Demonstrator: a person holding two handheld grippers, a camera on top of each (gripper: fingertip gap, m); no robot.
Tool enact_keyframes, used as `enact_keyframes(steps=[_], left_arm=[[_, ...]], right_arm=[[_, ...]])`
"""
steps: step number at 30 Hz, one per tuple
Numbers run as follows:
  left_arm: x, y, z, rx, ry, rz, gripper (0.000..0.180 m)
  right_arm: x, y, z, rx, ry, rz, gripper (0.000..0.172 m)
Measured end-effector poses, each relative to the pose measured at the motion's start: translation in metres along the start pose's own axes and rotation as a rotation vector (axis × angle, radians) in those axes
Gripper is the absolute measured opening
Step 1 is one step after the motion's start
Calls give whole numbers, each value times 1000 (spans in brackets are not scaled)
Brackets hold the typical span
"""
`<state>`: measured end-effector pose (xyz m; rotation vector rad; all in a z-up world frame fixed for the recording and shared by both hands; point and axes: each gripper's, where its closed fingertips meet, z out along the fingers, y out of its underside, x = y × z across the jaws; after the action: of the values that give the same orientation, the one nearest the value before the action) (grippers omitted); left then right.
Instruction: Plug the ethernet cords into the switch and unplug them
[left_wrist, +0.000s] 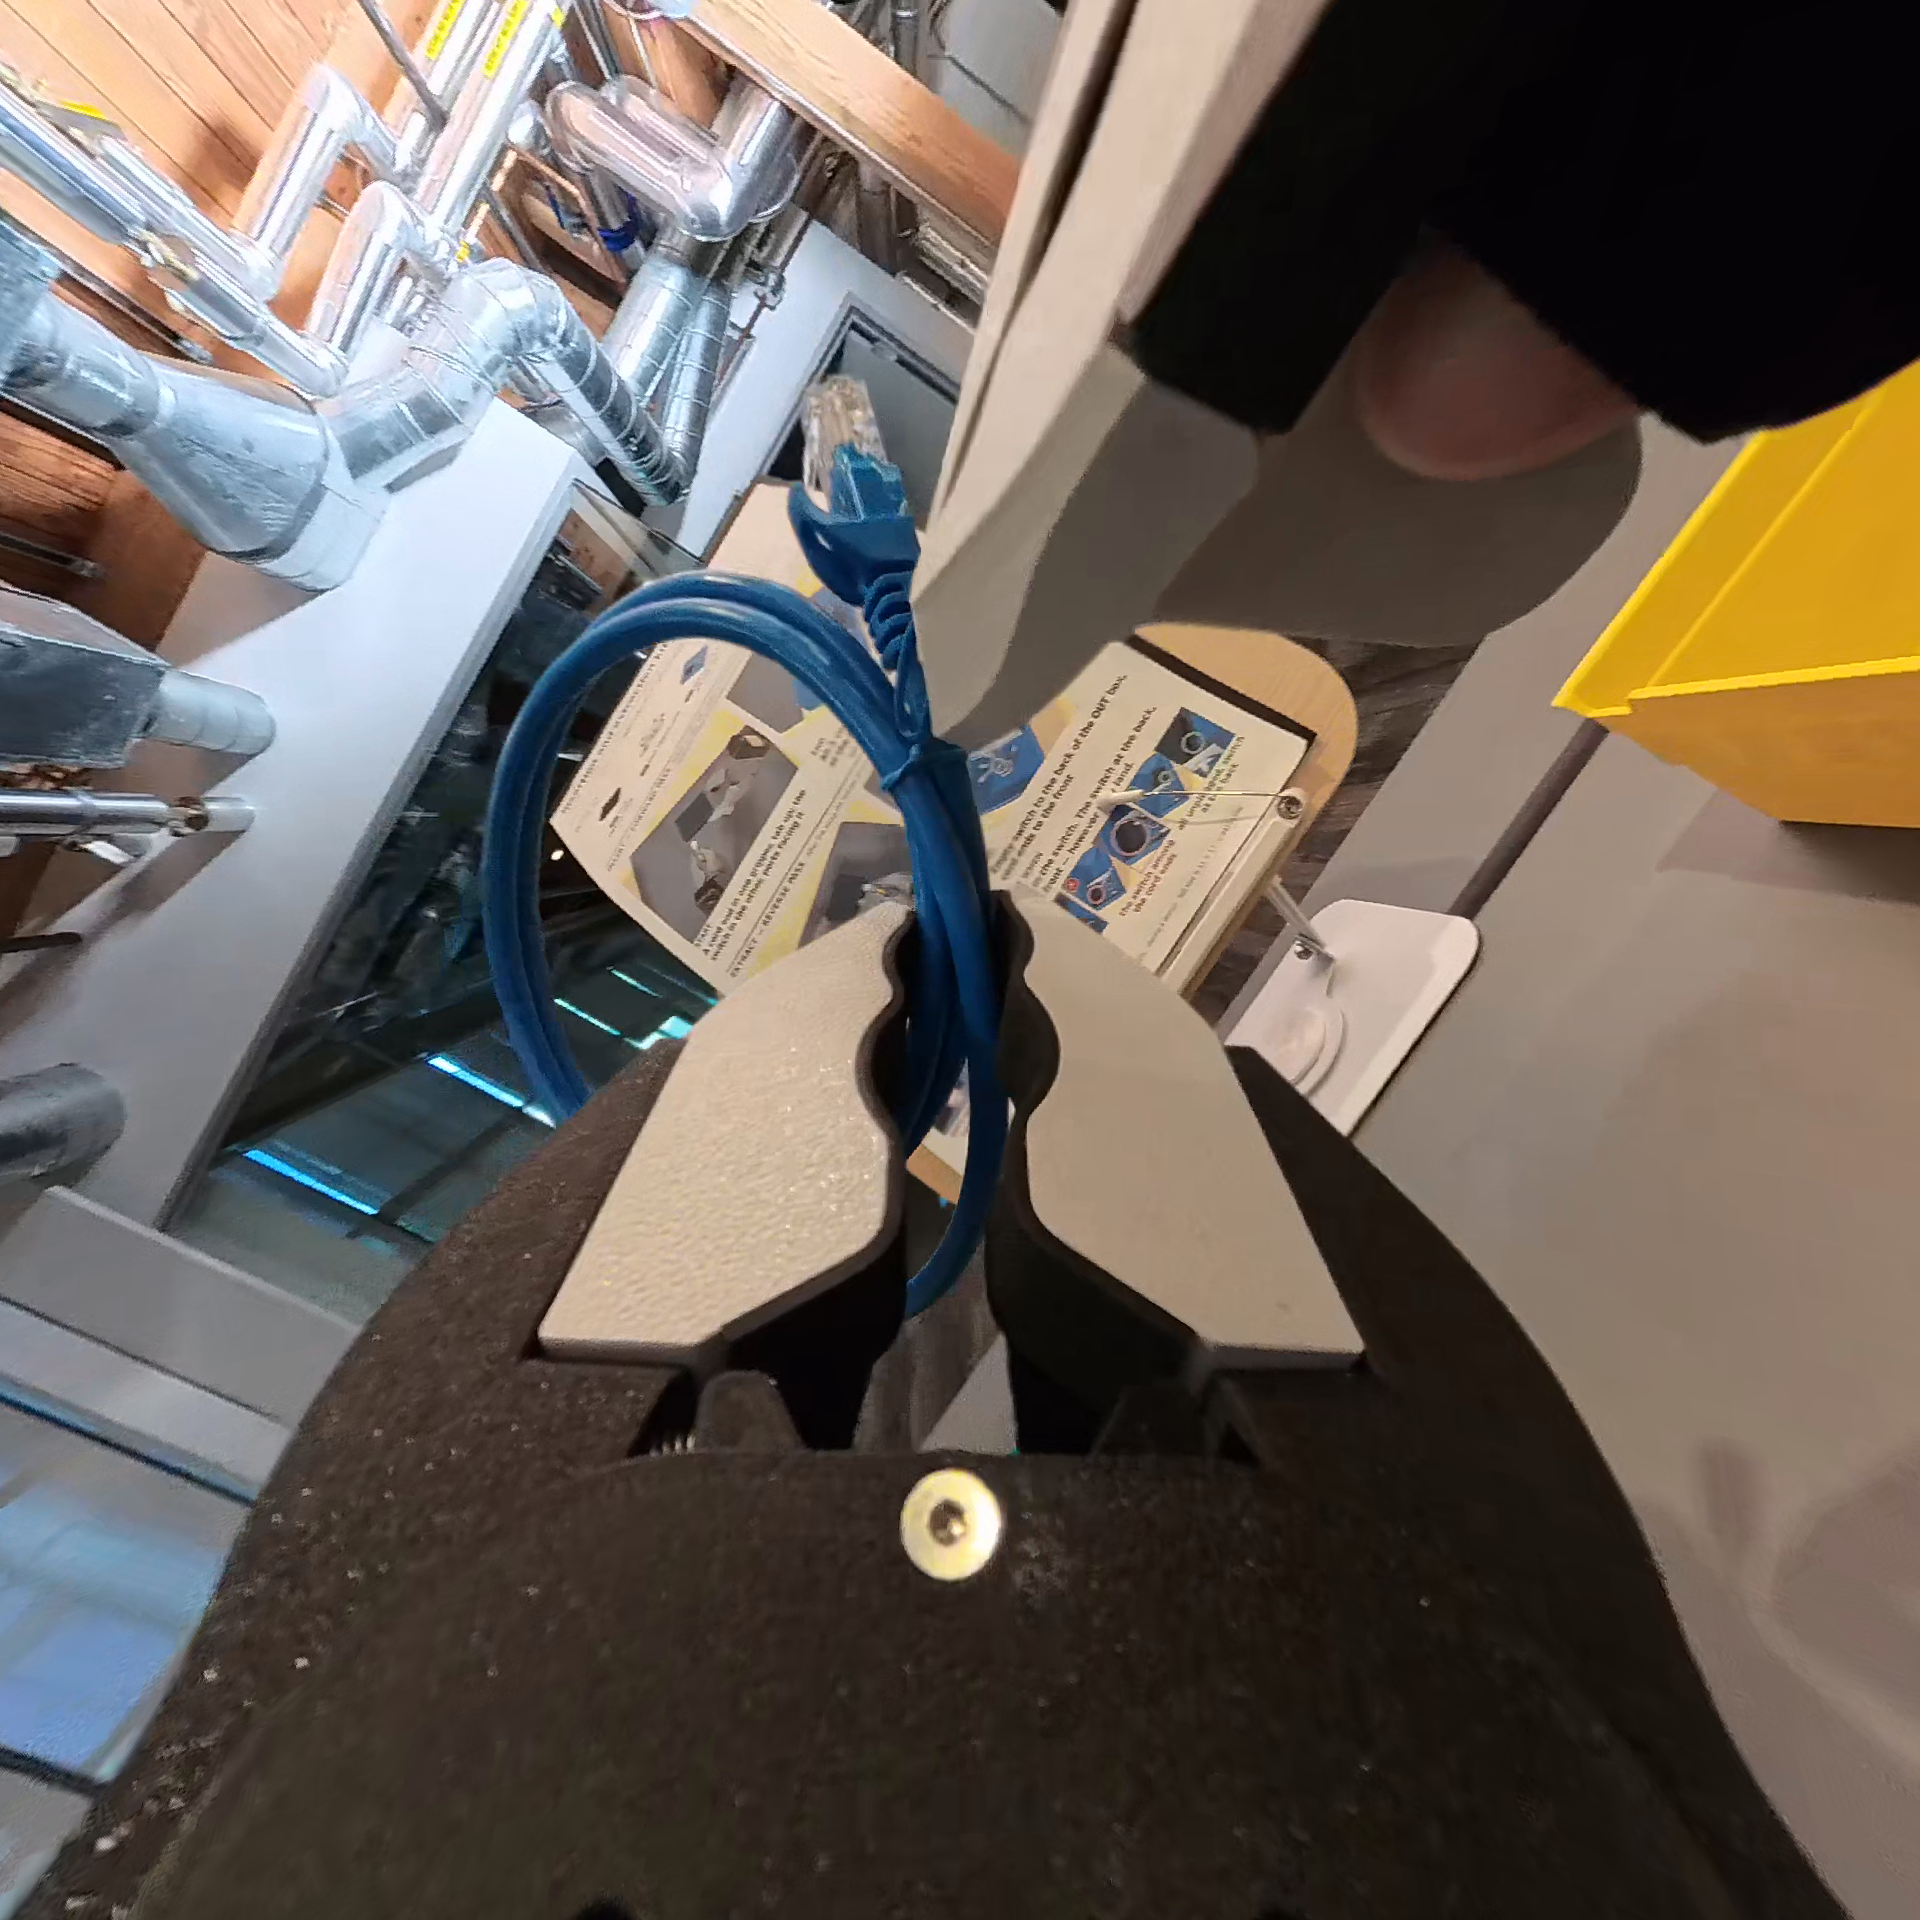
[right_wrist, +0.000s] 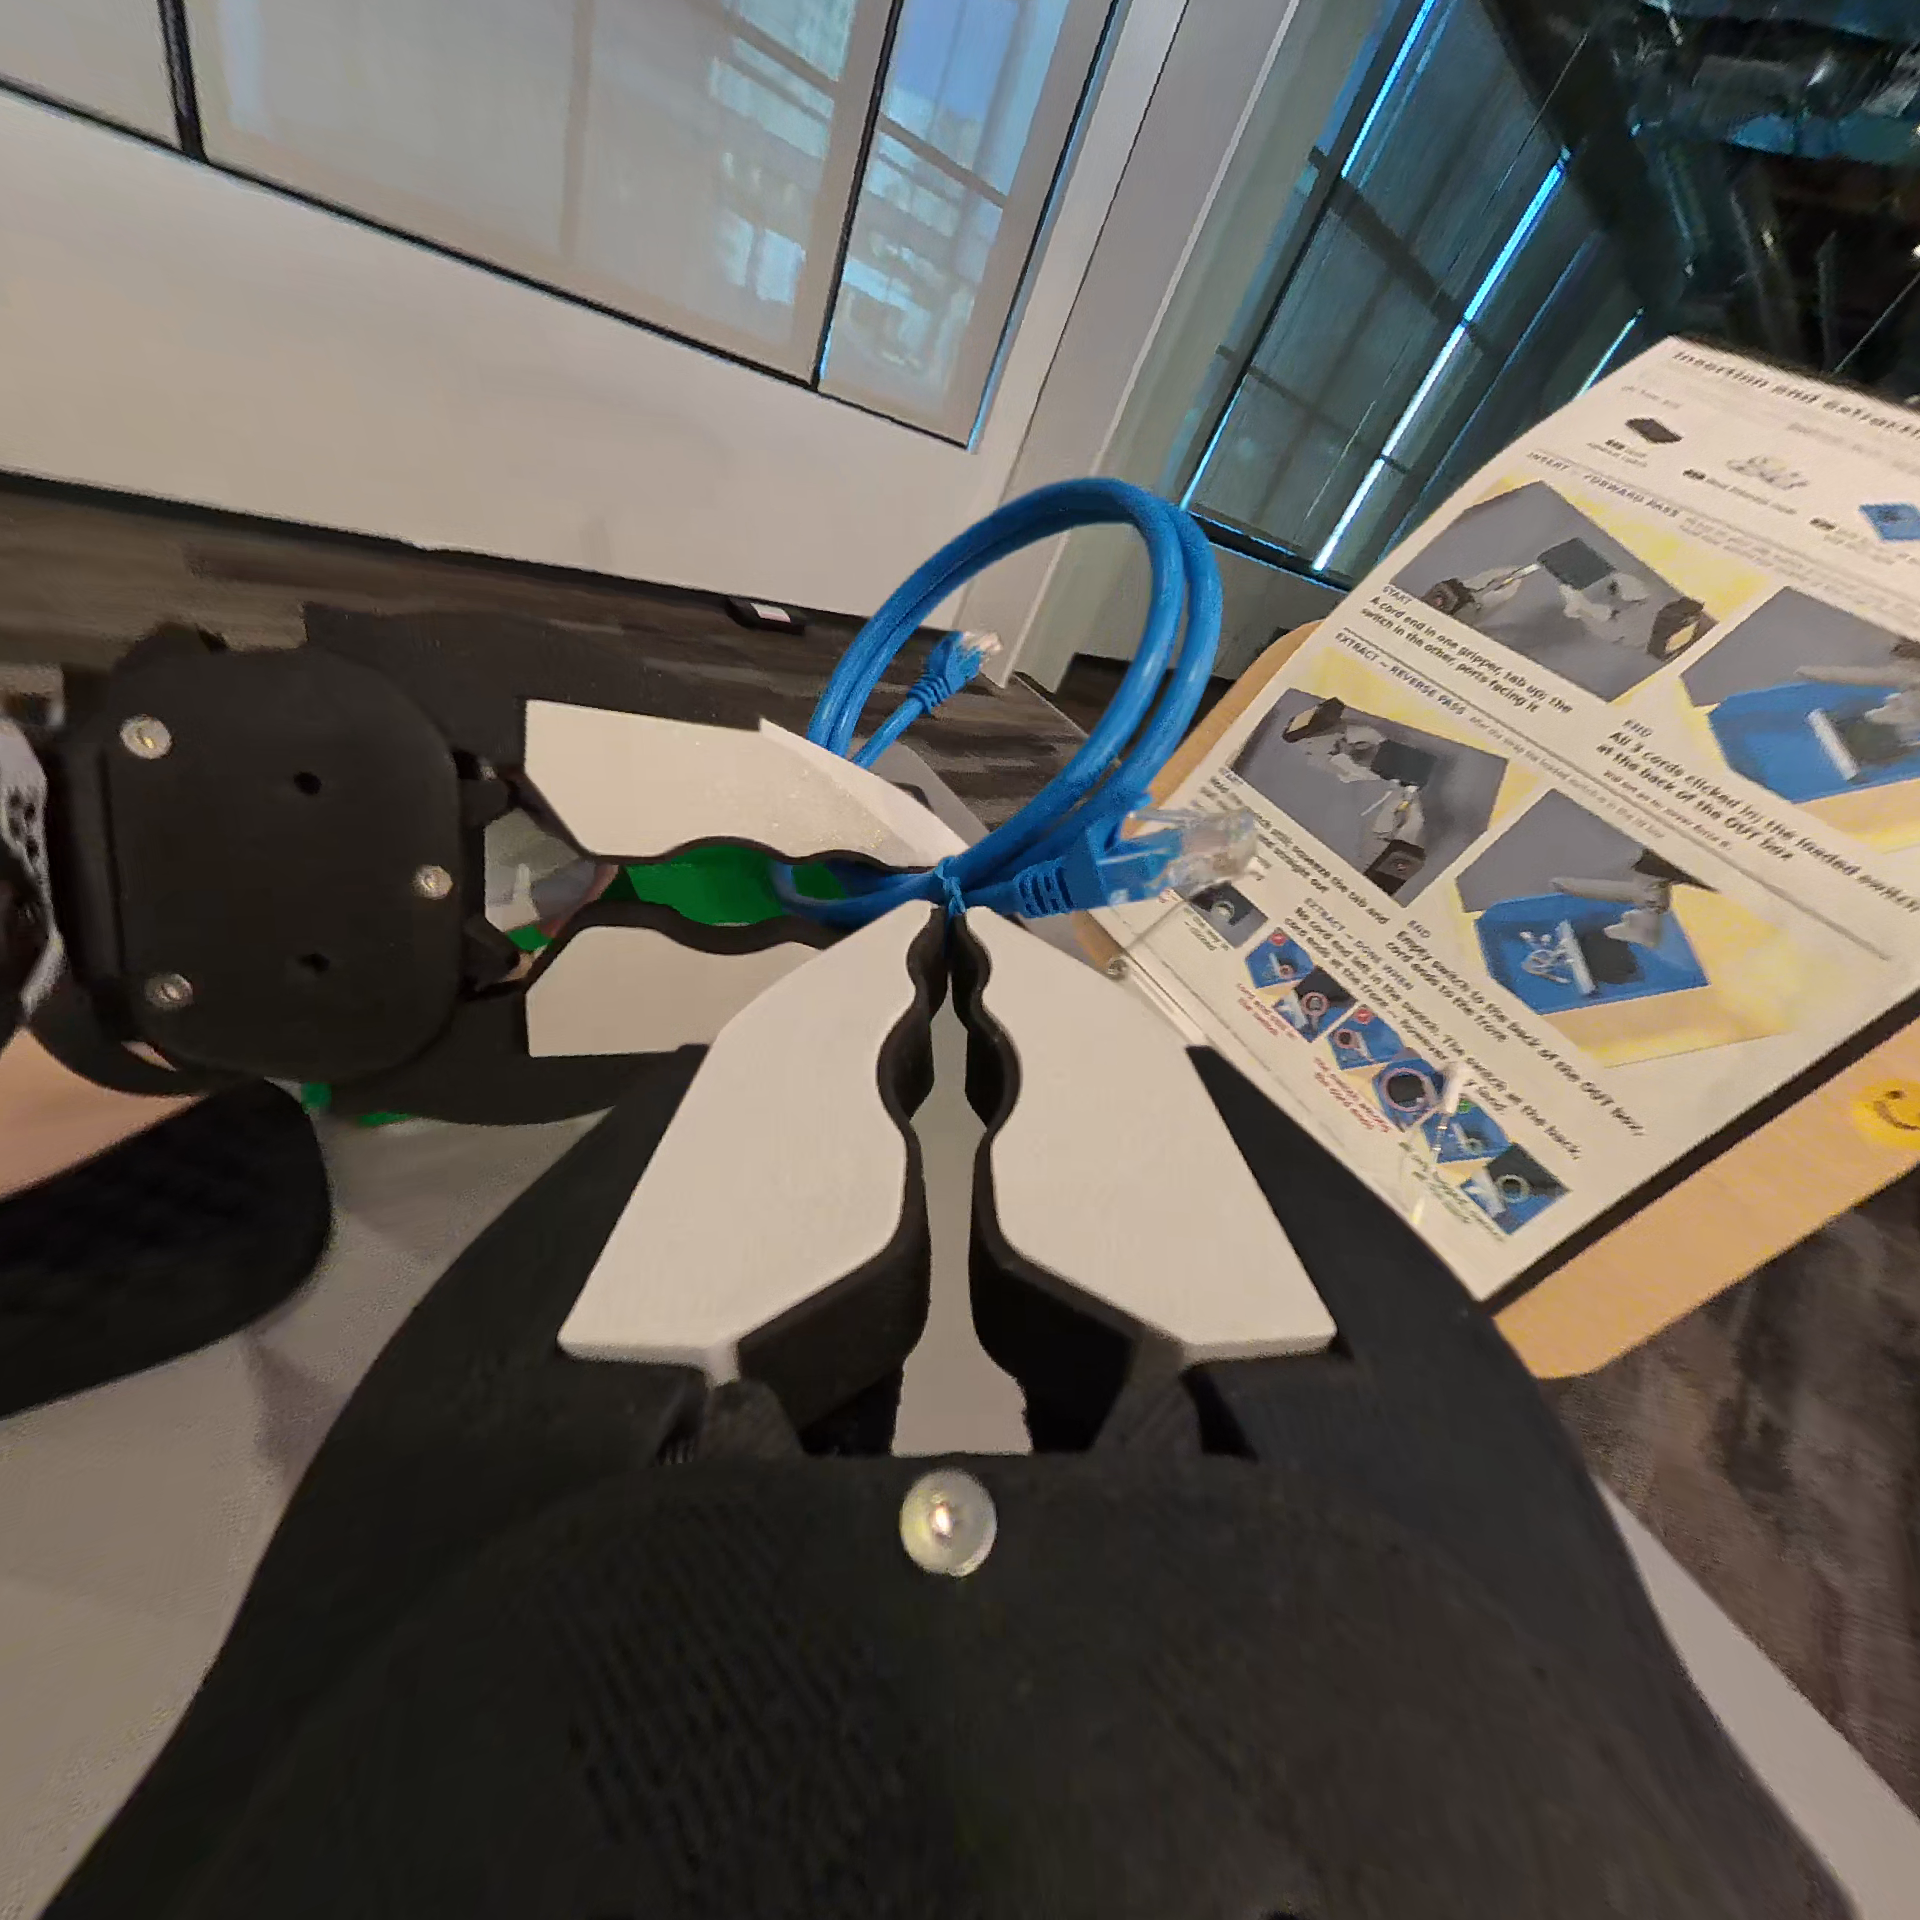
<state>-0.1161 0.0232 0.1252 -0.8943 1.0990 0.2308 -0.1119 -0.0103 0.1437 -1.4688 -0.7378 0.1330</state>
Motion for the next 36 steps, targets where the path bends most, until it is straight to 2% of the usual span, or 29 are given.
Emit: enact_keyframes(steps=[4,18,36], left_arm=[[5,-1,1,12,39,-39,11],[10,-1,2,15,64,-48,11],[21,5,2,-23,175,-102,11]], right_arm=[[0,2,-1,-26,11,-56,1],[1,5,-2,-48,-12,-50,1],[3,14,2,-77,-22,-41,1]])
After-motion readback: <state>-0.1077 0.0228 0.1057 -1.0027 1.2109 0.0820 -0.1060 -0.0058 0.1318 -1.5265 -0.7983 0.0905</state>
